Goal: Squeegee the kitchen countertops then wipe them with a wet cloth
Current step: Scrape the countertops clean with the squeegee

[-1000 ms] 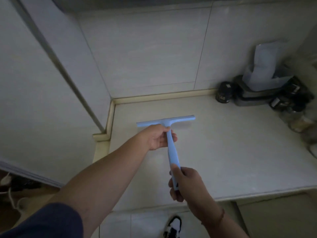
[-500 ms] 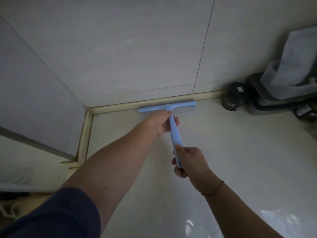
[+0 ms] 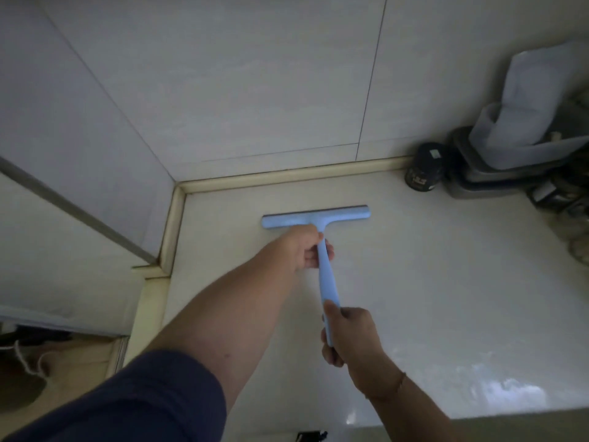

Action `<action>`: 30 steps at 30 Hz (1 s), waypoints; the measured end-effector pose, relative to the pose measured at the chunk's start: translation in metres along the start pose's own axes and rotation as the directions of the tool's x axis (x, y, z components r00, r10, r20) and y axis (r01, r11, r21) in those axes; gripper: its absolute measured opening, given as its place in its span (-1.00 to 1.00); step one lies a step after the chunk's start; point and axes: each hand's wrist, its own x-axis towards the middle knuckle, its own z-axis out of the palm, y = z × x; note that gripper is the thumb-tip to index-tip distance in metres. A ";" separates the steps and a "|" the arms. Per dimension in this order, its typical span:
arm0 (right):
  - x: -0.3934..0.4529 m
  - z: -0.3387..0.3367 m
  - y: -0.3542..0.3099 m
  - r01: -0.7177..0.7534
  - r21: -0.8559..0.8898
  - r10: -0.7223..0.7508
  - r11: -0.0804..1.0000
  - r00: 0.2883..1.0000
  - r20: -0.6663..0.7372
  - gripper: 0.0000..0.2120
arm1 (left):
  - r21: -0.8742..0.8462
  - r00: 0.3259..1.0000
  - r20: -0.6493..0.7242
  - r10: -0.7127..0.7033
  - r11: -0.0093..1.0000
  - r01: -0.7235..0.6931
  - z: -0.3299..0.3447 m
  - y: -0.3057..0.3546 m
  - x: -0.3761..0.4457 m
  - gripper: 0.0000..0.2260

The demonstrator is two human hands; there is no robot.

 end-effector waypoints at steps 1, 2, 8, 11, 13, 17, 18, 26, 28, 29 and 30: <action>-0.009 -0.002 0.010 -0.001 -0.004 0.001 1.000 1.000 0.002 -0.64 | -0.008 1.000 -0.001 -0.004 1.000 0.004 0.002 -0.011 -0.008 -0.75; -0.018 -0.004 0.019 -0.001 -0.006 0.001 1.000 1.000 0.003 -0.64 | -0.016 1.000 -0.003 -0.006 1.000 0.006 0.003 -0.021 -0.017 -0.75; -0.085 -0.015 0.077 0.013 -0.031 -0.012 0.999 1.000 0.018 -0.61 | 0.029 1.000 0.002 -0.020 0.999 0.020 0.008 -0.089 -0.066 -0.75; -0.120 -0.022 0.100 0.044 -0.090 -0.044 0.995 0.999 -0.005 -0.59 | 0.037 1.000 -0.001 -0.015 0.999 0.015 0.013 -0.121 -0.090 -0.76; -0.141 -0.025 0.116 0.033 -0.096 -0.034 0.995 0.999 -0.007 -0.60 | 0.029 1.000 0.001 -0.023 0.999 0.023 0.015 -0.142 -0.106 -0.77; -0.170 -0.035 0.133 0.049 -0.106 -0.050 0.993 0.999 -0.003 -0.60 | 0.008 1.000 -0.013 -0.008 1.000 0.008 0.022 -0.170 -0.129 -0.77; -0.175 -0.037 0.132 0.057 -0.093 -0.058 0.994 0.998 -0.005 -0.60 | 0.015 1.000 -0.025 0.004 1.000 -0.004 0.024 -0.173 -0.131 -0.77; -0.193 -0.038 0.141 0.028 -0.069 -0.028 0.997 1.000 -0.003 -0.61 | 0.046 0.999 -0.048 0.006 0.999 -0.004 0.028 -0.185 -0.146 -0.82; -0.195 -0.038 0.143 0.024 -0.044 -0.025 0.999 1.000 -0.013 -0.62 | 0.062 0.999 -0.052 0.016 0.998 -0.012 0.028 -0.187 -0.145 -0.82; -0.195 -0.038 0.143 0.026 -0.042 -0.027 0.999 0.999 -0.021 -0.62 | 0.067 0.998 -0.054 0.022 0.998 -0.018 0.028 -0.188 -0.146 -0.82; -0.197 -0.037 0.143 0.029 -0.048 -0.030 0.998 0.999 -0.023 -0.62 | 0.067 0.998 -0.055 0.023 0.998 -0.020 0.027 -0.189 -0.146 -0.82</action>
